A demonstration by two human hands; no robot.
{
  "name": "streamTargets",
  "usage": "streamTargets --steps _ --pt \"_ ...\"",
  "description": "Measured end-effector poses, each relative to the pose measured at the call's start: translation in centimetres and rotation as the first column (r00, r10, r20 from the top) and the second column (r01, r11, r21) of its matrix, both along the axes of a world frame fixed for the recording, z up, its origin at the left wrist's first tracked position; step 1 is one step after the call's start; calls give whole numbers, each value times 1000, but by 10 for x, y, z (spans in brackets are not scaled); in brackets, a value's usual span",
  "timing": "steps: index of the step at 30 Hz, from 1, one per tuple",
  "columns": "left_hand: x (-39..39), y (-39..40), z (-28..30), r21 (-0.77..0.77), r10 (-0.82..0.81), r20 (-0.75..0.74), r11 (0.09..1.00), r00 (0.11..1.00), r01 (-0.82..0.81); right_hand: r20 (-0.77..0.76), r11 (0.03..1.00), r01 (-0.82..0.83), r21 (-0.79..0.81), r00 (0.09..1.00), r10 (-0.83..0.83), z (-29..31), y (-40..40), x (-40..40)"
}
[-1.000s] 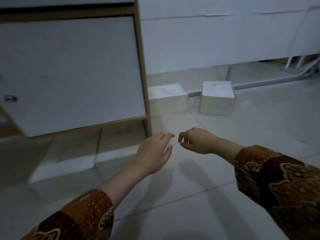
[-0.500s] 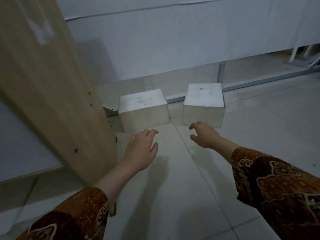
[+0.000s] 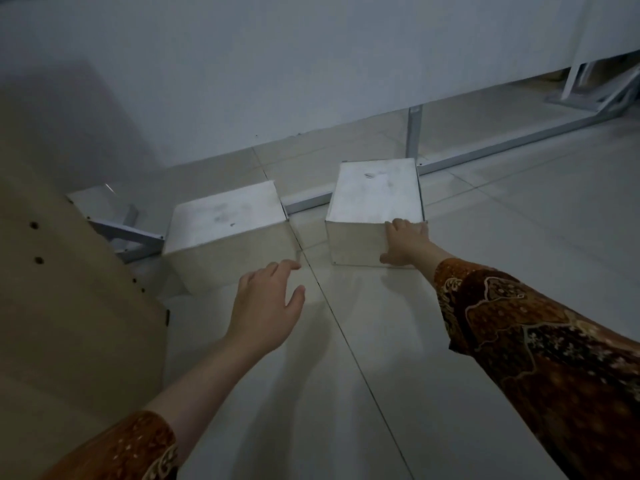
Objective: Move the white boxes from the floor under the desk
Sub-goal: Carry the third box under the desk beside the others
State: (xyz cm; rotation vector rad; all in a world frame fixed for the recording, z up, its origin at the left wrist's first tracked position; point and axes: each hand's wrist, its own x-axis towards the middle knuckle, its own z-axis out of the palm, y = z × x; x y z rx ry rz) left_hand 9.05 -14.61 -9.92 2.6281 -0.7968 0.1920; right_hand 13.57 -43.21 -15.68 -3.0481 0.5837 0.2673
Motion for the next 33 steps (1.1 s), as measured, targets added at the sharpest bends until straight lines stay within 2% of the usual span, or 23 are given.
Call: streamTargets --steps 2,4,12,15,17,19,21,23,25,27,30,31,33 --pt "-2 -1 -6 -15 17 -39 1000 999 -17 37 997 -4 -80 999 6 1 -2 5" --pt "-5 -1 -14 -40 35 -86 998 996 -39 66 995 -5 -96 998 11 5 -1 8" --pt "-23 -25 -51 -245 114 -382 944 917 -220 352 975 -165 147 930 105 -10 41 -30" --pt "-26 -44 -48 -379 136 -631 805 763 -456 320 953 -216 211 937 142 -1 75 -51" --pt "-23 -55 -48 -387 113 -763 709 637 -589 271 925 -251 285 947 174 7 101 -64" --pt "-19 -59 -52 -361 101 -834 644 543 -674 238 879 -294 375 947 216 14 126 -82" --pt "-13 -53 -60 -340 106 -867 589 487 -733 209 803 -337 491 941 267 22 143 -99" --pt "-8 -38 -74 -326 142 -859 589 492 -739 181 704 -340 624 939 293 28 150 -112" --pt "-8 -22 -87 -332 164 -818 650 552 -684 221 671 -326 666 945 240 33 142 -120" --pt "-19 -10 -83 -355 149 -777 698 611 -622 321 747 -293 597 940 112 31 122 -123" --pt "-29 3 -81 -394 172 -733 681 658 -617 377 920 -108 377 925 -46 22 81 -127" --pt "-30 7 -83 -393 193 -721 678 666 -621 352 936 -29 350 930 -103 17 68 -130" --pt "-39 18 -83 -381 246 -694 672 677 -635 276 911 99 400 935 -223 9 54 -141"
